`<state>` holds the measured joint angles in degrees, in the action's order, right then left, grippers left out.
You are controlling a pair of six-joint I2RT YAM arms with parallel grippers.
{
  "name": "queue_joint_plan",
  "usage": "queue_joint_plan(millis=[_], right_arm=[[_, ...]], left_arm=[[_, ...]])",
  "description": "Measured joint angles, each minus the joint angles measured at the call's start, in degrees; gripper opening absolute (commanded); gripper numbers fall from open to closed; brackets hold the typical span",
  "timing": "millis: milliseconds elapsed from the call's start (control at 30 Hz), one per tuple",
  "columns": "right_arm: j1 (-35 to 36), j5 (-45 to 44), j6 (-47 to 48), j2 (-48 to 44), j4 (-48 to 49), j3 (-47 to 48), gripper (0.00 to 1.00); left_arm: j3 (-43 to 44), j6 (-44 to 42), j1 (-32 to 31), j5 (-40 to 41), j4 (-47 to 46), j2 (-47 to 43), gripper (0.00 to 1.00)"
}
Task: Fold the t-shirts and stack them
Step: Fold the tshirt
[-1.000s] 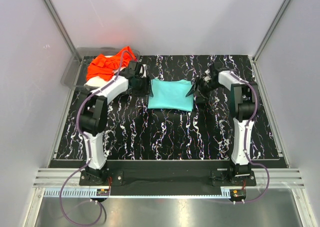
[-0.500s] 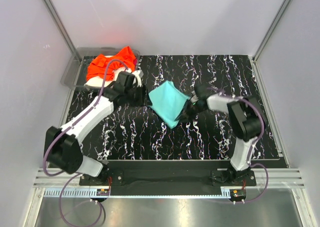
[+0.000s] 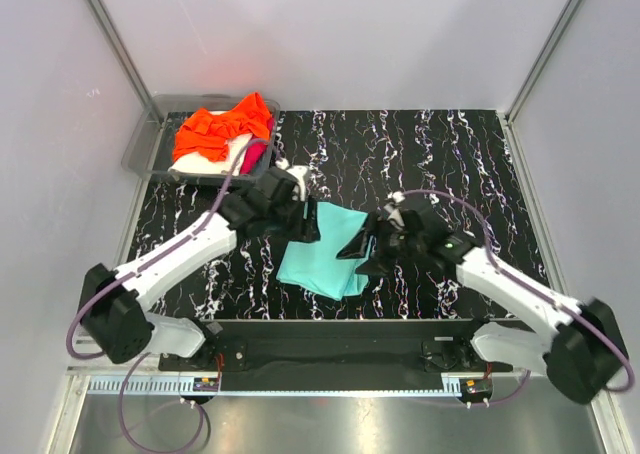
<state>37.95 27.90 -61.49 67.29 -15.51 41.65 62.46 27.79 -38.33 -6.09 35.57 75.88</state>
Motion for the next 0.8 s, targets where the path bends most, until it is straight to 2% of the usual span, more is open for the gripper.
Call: queue_joint_plan(millis=[133, 200, 233, 267, 300, 400, 600, 800], right_arm=[[-9.1, -0.9, 2.3, -8.6, -4.9, -3.1, 0.73], [-14.9, -1.3, 4.4, -9.0, -7.6, -4.1, 0.65], [-17.4, -1.4, 5.7, -8.5, -9.1, -4.2, 0.6], [-19.6, -1.3, 7.1, -7.5, -10.4, -4.2, 0.51], [-21.4, -1.2, 8.5, -6.3, -11.5, -4.2, 0.5], [-26.1, -0.7, 12.6, -0.3, -13.9, -3.9, 0.5], [-29.8, 0.0, 19.2, 6.9, -16.1, -3.3, 0.5], [-31.4, 0.7, 22.0, 8.5, -16.1, -1.4, 0.49]], left_arm=[[4.8, 0.3, -8.0, 5.4, 1.0, 6.9, 0.6], [8.8, 0.3, -12.1, 9.4, 0.8, 12.6, 0.59], [10.4, 0.3, -13.5, 10.9, 0.7, 14.9, 0.56], [12.6, 0.2, -15.3, 13.2, 0.7, 18.2, 0.54], [14.1, 0.1, -16.3, 14.4, 0.7, 20.4, 0.53], [18.3, -0.5, -19.2, 18.7, 0.4, 27.7, 0.53], [23.9, -1.2, -21.0, 24.9, 1.9, 37.3, 0.56], [29.0, -1.8, -21.6, 29.3, 3.2, 42.4, 0.49]])
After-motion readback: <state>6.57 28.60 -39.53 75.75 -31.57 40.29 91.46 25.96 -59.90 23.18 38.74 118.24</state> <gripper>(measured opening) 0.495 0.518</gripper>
